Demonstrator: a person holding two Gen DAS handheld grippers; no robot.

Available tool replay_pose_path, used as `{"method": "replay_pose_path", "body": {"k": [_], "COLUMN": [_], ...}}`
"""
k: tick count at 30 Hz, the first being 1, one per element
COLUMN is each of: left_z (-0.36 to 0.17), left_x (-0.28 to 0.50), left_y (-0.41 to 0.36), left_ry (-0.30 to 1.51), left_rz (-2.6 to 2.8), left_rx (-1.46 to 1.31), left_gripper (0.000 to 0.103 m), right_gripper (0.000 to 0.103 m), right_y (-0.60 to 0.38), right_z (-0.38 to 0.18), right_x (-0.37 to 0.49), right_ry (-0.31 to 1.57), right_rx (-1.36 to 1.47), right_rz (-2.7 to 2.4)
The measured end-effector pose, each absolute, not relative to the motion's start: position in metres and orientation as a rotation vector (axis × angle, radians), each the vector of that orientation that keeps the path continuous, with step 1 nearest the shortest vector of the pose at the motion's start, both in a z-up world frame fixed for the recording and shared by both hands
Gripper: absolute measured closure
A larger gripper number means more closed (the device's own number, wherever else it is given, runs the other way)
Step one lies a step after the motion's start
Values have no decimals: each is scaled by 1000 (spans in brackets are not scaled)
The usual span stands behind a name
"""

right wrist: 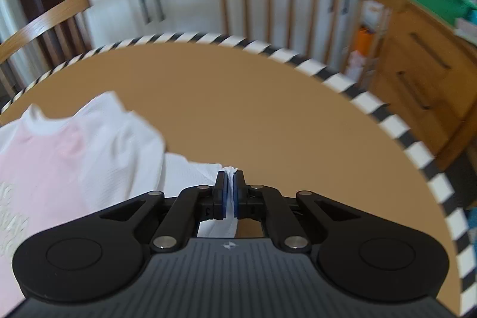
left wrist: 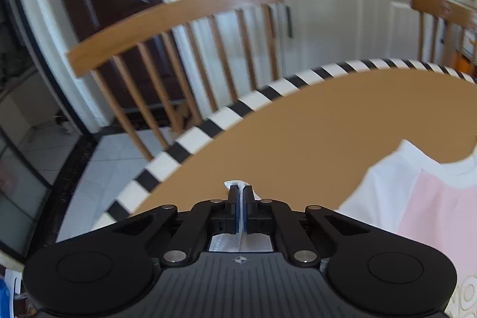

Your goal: Fold clothes

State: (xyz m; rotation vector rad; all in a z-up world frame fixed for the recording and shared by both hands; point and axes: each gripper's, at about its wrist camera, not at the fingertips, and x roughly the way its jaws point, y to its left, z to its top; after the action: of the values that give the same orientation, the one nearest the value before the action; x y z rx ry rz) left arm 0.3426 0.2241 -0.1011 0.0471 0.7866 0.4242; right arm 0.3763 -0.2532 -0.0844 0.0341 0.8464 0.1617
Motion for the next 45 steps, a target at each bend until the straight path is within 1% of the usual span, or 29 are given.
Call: {"method": "replay_pose_path", "body": {"k": [3, 8, 14, 16, 18, 19, 20, 21, 22, 23, 24, 26, 31, 34, 37, 38, 39, 41, 42, 43, 45], "left_z": [-91, -94, -99, -98, -91, -87, -82, -77, -70, -63, -58, -54, -67, -77, -82, -84, -85, -90, -89, -89, -89], "left_x": [328, 318, 278, 270, 261, 256, 252, 249, 245, 240, 233, 222, 189, 173, 171, 174, 173, 177, 180, 182, 186], "left_y": [246, 261, 279, 280, 284, 286, 288, 293, 298, 303, 307, 311, 293, 269, 263, 262, 259, 252, 247, 241, 232], "left_ry": [697, 745, 801, 791, 747, 721, 695, 672, 644, 617, 598, 642, 841, 821, 805, 801, 796, 789, 795, 802, 813], "left_rz": [563, 679, 723, 712, 681, 661, 641, 620, 605, 592, 588, 597, 526, 508, 538, 546, 548, 522, 514, 506, 501], "left_rx": [-77, -107, -166, -172, -233, -273, -311, -344, -365, -382, -380, -356, -306, -176, -190, -193, -181, -133, -101, -69, -9], "left_gripper": [101, 101, 101, 100, 100, 97, 94, 86, 77, 72, 66, 66, 67, 64, 64, 64, 66, 83, 97, 101, 102], "right_gripper": [99, 100, 100, 100, 97, 92, 89, 84, 72, 62, 61, 62, 62, 62, 64, 62, 62, 62, 62, 62, 64], "right_y": [-276, -309, -313, -314, -315, -315, -316, -318, -321, -324, -327, -333, -332, -319, -314, -314, -316, -317, -316, -314, -306], "right_z": [-77, -73, -79, -83, -89, -91, -91, -88, -82, -75, -68, -59, -67, -75, -80, -80, -82, -87, -90, -92, -95], "right_x": [374, 371, 352, 348, 348, 347, 346, 343, 338, 331, 323, 307, 278, 266, 255, 251, 249, 248, 249, 251, 256], "right_ry": [812, 811, 839, 839, 833, 819, 805, 788, 757, 720, 688, 668, 764, 789, 775, 767, 767, 781, 789, 795, 801], "right_rx": [45, 73, -4, -25, -2, 8, 18, 30, 44, 53, 57, 80, 199, 201, 207, 220, 245, 290, 301, 298, 265], "right_rz": [63, -77, -115, -123, -109, -109, -113, -129, -153, -169, -174, -153, -36, -16, -63, -85, -99, -102, -98, -88, -46]}}
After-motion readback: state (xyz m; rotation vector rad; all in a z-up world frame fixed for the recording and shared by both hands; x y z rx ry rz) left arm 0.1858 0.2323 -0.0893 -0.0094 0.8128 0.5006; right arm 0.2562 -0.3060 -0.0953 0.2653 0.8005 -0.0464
